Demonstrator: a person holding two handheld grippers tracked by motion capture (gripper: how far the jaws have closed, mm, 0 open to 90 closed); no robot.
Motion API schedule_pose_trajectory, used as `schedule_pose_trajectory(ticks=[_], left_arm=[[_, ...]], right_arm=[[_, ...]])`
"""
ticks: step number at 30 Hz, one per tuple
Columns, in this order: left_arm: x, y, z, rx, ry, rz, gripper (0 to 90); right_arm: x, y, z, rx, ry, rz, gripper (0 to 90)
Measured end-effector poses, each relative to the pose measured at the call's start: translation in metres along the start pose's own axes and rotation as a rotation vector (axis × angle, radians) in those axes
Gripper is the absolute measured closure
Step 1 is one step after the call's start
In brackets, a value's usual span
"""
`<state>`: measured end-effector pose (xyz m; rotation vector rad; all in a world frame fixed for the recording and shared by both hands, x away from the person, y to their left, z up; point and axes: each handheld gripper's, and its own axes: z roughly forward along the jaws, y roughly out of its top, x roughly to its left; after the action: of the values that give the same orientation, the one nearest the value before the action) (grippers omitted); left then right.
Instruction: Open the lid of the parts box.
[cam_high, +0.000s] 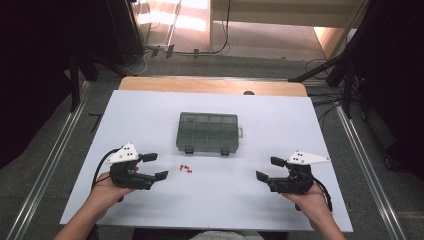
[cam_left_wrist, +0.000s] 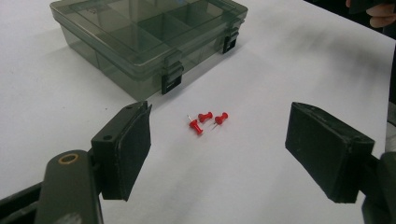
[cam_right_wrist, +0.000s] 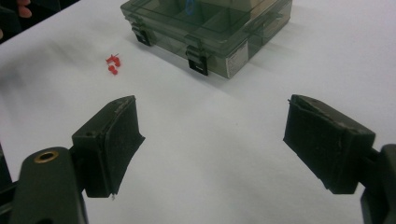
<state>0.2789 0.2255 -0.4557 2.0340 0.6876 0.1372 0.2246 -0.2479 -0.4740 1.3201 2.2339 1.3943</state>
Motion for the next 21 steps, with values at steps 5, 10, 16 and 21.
schedule_pose_trajectory(ticks=[5, 10, 16, 21], left_arm=[[0.0001, 0.0000, 0.0000, -0.001, -0.001, -0.002, 22.2], [-0.0002, 0.0000, 0.0004, 0.000, -0.003, -0.004, 22.2], [-0.0004, 0.0001, 0.0007, 0.001, -0.003, -0.004, 22.2], [-0.0004, 0.0002, 0.0010, 0.004, -0.001, -0.005, 22.3]], right_arm=[[0.0017, 0.0003, 0.0012, 0.014, 0.007, -0.010, 18.8], [0.0023, 0.0003, 0.0013, 0.019, 0.006, -0.023, 21.1], [0.0014, 0.0002, 0.0005, 0.014, -0.005, -0.039, 23.0], [0.0008, 0.0003, 0.0004, 0.011, 0.001, -0.024, 23.1]])
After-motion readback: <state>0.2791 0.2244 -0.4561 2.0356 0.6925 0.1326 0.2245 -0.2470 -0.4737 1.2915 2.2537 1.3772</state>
